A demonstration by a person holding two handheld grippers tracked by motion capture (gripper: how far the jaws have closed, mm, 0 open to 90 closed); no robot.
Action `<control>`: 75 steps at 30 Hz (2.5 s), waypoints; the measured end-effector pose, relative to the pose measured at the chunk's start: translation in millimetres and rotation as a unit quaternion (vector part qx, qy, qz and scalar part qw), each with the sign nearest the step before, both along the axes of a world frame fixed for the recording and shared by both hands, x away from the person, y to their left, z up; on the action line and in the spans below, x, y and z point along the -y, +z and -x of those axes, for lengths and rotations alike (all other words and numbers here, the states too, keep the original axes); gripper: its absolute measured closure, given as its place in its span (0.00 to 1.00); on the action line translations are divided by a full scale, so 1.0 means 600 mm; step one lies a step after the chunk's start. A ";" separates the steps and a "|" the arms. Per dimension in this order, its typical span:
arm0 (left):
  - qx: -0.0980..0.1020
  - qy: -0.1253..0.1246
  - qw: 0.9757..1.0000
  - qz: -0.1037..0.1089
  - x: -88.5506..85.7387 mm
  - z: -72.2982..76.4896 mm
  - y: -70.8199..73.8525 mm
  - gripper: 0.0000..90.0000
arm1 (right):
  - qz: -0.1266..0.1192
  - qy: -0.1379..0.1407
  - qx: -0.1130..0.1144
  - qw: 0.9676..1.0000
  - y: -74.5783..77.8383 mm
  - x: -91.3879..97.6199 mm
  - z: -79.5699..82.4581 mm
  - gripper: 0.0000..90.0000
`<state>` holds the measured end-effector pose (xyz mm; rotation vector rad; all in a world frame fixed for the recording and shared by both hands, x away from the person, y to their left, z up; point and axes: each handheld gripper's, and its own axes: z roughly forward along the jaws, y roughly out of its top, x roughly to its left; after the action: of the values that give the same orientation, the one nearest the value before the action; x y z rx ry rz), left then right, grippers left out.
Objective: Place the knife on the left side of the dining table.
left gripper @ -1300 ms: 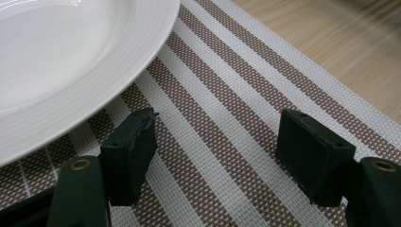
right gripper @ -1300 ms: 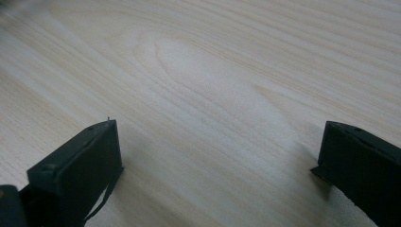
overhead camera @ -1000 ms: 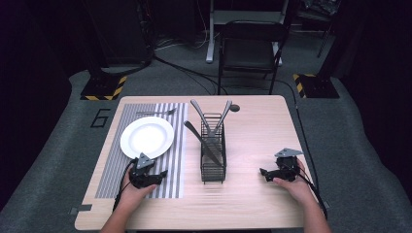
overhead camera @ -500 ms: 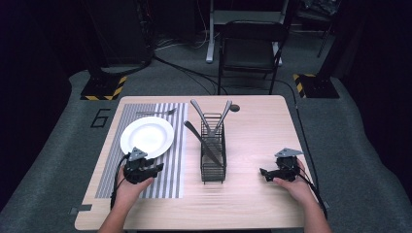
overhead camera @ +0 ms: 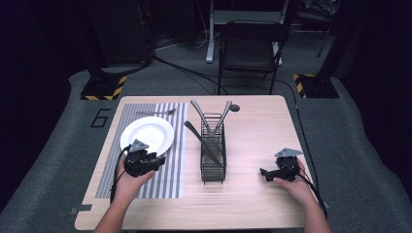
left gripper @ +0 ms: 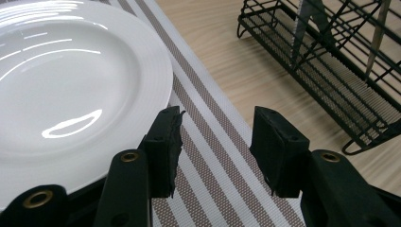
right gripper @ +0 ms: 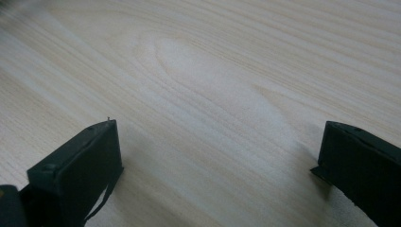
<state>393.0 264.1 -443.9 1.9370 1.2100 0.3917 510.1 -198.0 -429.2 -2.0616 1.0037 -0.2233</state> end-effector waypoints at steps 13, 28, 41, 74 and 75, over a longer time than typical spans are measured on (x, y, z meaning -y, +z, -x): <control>0.000 -0.011 1.000 0.003 0.021 -0.016 0.051 0.61 | -0.002 -0.002 0.000 1.000 0.000 0.001 0.000 0.00; 0.004 -0.022 1.000 0.018 0.060 -0.038 0.104 0.64 | 0.000 0.000 0.000 1.000 0.000 0.000 0.000 0.00; 0.014 -0.035 0.999 0.030 0.086 -0.051 0.148 0.64 | -0.001 -0.001 0.000 1.000 0.000 0.000 0.000 0.00; 0.016 -0.052 0.997 0.050 0.146 -0.100 0.160 0.74 | 0.001 0.001 0.000 1.000 0.000 0.000 0.000 0.00; 0.017 -0.053 0.997 0.050 0.147 -0.101 0.159 0.75 | 0.001 0.001 0.000 1.000 0.000 0.000 0.000 0.00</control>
<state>453.6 176.1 -348.5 1.8906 1.0802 0.3023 510.2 -197.8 -429.2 -2.0637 1.0022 -0.2233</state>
